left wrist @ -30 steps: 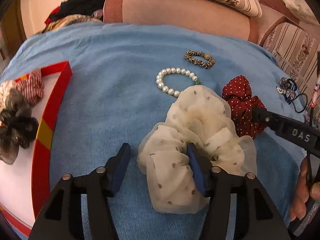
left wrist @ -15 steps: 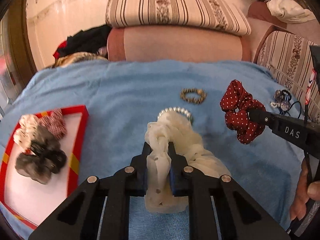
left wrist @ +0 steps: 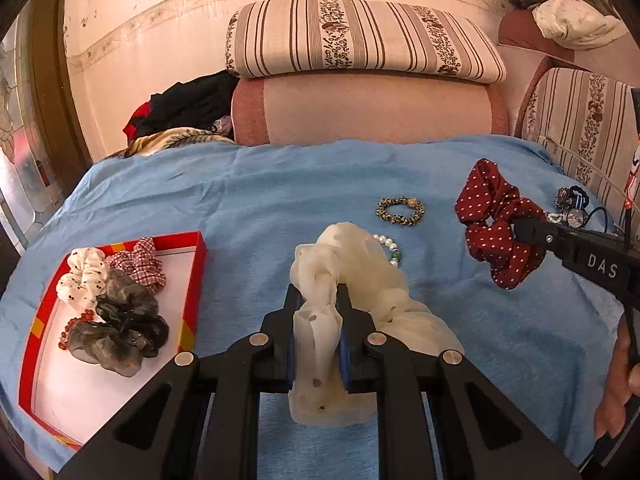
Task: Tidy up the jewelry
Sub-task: 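Lift both held scrunchies and carry them toward the red-rimmed tray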
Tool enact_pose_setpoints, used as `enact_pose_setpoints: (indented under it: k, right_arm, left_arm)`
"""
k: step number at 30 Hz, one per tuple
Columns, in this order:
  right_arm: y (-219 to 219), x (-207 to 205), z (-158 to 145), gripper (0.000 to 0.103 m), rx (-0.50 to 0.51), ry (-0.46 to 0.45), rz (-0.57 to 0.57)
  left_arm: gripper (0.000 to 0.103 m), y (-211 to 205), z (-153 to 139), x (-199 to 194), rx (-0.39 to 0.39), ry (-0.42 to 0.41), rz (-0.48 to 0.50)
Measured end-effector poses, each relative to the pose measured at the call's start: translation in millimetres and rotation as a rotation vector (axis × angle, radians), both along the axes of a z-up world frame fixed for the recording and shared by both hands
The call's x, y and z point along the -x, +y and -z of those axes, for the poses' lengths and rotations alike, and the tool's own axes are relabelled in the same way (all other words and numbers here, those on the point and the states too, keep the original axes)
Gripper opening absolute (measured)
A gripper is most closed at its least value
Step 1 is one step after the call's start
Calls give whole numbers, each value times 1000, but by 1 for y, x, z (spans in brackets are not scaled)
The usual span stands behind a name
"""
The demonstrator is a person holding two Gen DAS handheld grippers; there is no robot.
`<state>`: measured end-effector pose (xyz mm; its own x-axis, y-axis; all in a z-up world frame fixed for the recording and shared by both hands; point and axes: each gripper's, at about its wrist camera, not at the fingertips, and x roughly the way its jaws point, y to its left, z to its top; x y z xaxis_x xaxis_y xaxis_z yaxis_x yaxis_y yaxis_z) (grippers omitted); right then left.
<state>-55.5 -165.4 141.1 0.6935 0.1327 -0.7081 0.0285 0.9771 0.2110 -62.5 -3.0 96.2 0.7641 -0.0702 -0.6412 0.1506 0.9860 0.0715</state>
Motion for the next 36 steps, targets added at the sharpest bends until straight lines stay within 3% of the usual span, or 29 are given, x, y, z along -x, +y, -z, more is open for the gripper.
enact_pose_setpoints:
  k: [21,36]
  right_arm:
    - [26,29,3,6,70,11,10]
    - [57,52,16,6,98,45,9]
  left_arm:
    - [15,22,-10,20,25,-27,8]
    - [15,65,-22,34,86,-49,-26]
